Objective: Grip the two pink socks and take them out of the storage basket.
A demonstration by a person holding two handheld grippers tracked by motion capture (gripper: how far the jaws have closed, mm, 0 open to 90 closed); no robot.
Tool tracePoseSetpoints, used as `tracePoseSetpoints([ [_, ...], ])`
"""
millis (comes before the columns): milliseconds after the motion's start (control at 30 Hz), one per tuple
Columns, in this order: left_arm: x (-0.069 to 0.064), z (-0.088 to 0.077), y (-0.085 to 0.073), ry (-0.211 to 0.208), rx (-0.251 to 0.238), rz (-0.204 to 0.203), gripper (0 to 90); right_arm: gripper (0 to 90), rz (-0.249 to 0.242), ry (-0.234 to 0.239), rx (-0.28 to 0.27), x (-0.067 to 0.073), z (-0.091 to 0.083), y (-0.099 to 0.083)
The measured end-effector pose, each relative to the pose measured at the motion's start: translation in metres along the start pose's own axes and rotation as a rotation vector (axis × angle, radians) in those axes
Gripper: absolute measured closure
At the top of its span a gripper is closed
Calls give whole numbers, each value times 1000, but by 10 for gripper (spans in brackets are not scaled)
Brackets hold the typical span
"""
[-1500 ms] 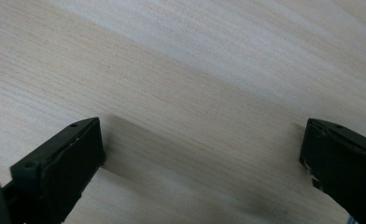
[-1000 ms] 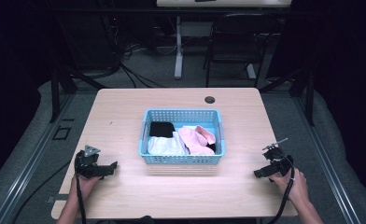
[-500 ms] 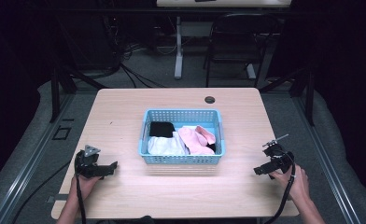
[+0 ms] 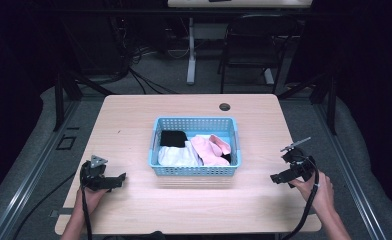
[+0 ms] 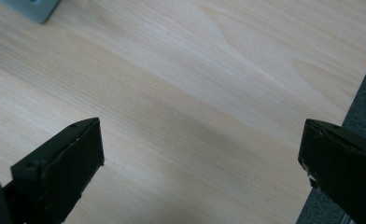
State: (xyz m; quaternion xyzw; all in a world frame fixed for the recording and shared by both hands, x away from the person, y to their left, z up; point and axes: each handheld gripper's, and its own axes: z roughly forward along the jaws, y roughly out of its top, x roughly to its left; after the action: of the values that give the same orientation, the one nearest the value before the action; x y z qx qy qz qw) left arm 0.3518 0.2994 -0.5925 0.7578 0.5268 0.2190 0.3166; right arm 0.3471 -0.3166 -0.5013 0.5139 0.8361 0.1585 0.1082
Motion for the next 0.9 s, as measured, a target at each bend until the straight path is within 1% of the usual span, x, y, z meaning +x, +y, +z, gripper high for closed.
tracePoseSetpoints([
  [100,0,0,0,1,1,0,7,0,-6,-2,-25,3,-7,4],
  [133,0,0,0,1,0,-1,7,0,-9,4,-44,5,-10,5],
  [167,0,0,0,1,0,-1,7,0,-16,-4,-43,6,-13,7],
  [267,0,0,0,1,-1,-1,7,0,-42,0,-46,10,-21,12],
  [300,0,0,0,1,-2,-1,7,0,-38,5,-54,11,-22,13],
  [333,0,0,0,1,-1,-1,7,0,-54,1,-49,12,-25,15],
  [367,0,0,0,1,-2,-1,7,0,-49,3,-60,13,-26,16],
  [467,0,0,0,1,-2,-1,7,0,-65,-1,-61,13,-33,22],
  [500,0,0,0,1,-1,-1,7,0,-59,2,-75,14,-35,24],
  [700,0,0,0,1,-2,-1,7,0,-85,-5,-99,20,-47,39],
  [733,0,0,0,1,-2,-1,7,0,-92,1,-103,21,-49,42],
  [767,0,0,0,1,-2,-1,7,0,-95,-1,-107,23,-50,45],
  [800,0,0,0,1,-1,-1,7,0,-97,8,-114,25,-52,49],
  [900,0,0,0,1,-2,-1,7,0,-117,5,-127,31,-57,59],
])
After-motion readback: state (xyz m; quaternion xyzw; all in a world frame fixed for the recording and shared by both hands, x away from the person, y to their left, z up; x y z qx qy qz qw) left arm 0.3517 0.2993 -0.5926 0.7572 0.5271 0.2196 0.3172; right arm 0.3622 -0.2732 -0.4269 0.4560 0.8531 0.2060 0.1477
